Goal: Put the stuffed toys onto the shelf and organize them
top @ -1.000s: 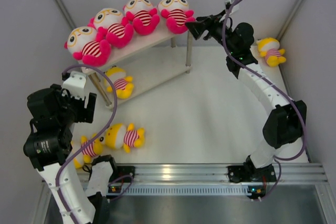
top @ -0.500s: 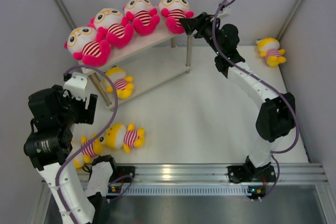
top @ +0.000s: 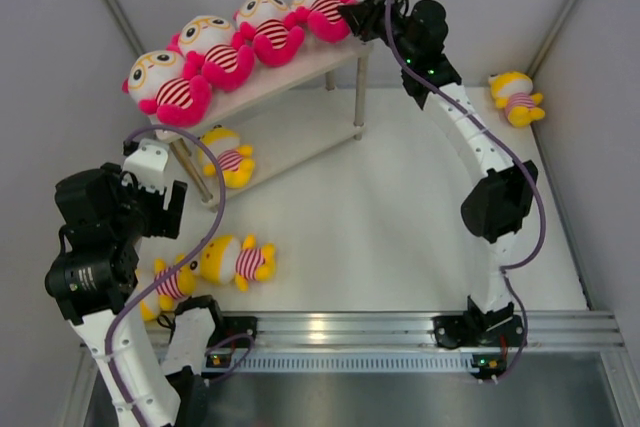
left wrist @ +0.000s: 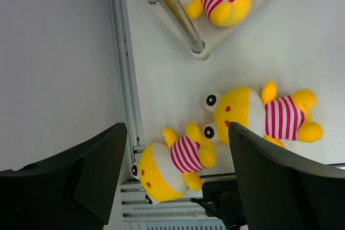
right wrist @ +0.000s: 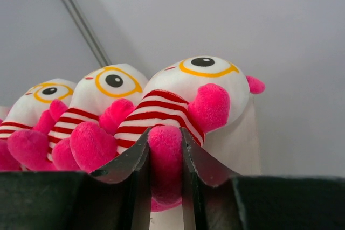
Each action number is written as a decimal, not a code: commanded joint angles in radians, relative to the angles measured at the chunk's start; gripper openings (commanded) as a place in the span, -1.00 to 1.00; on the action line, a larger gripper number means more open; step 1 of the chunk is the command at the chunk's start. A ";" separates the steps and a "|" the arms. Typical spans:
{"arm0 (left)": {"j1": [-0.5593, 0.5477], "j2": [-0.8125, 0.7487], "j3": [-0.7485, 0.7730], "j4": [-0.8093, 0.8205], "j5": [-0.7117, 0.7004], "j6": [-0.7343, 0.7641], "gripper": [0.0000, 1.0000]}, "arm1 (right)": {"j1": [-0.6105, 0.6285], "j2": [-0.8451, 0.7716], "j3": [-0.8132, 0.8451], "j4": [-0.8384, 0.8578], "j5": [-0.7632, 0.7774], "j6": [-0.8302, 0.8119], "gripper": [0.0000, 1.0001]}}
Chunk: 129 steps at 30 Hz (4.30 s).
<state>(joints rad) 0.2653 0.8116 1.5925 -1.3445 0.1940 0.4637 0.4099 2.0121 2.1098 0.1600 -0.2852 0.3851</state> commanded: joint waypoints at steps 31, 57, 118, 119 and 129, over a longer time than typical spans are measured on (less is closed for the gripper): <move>-0.008 -0.014 -0.026 -0.001 -0.018 0.020 0.64 | -0.482 -0.395 -0.360 -0.021 0.085 0.107 0.81; 0.017 0.031 -0.014 -0.004 -0.166 0.053 0.65 | -0.796 0.224 -0.358 -0.112 0.298 0.035 0.58; -0.046 -0.132 -0.160 0.021 0.005 -0.022 0.64 | 0.509 -0.176 -0.920 0.466 0.830 0.612 -1.00; -0.047 -0.132 -0.160 0.021 0.002 -0.022 0.64 | 0.512 -0.123 -0.894 0.443 0.868 0.636 -1.00; -0.067 -0.132 -0.164 0.019 0.008 -0.022 0.64 | 0.532 0.118 -0.562 0.211 0.988 0.746 -1.00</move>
<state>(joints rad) 0.2047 0.6842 1.4303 -1.3544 0.1867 0.4503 0.9165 2.1109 1.4498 0.4156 0.6121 1.0801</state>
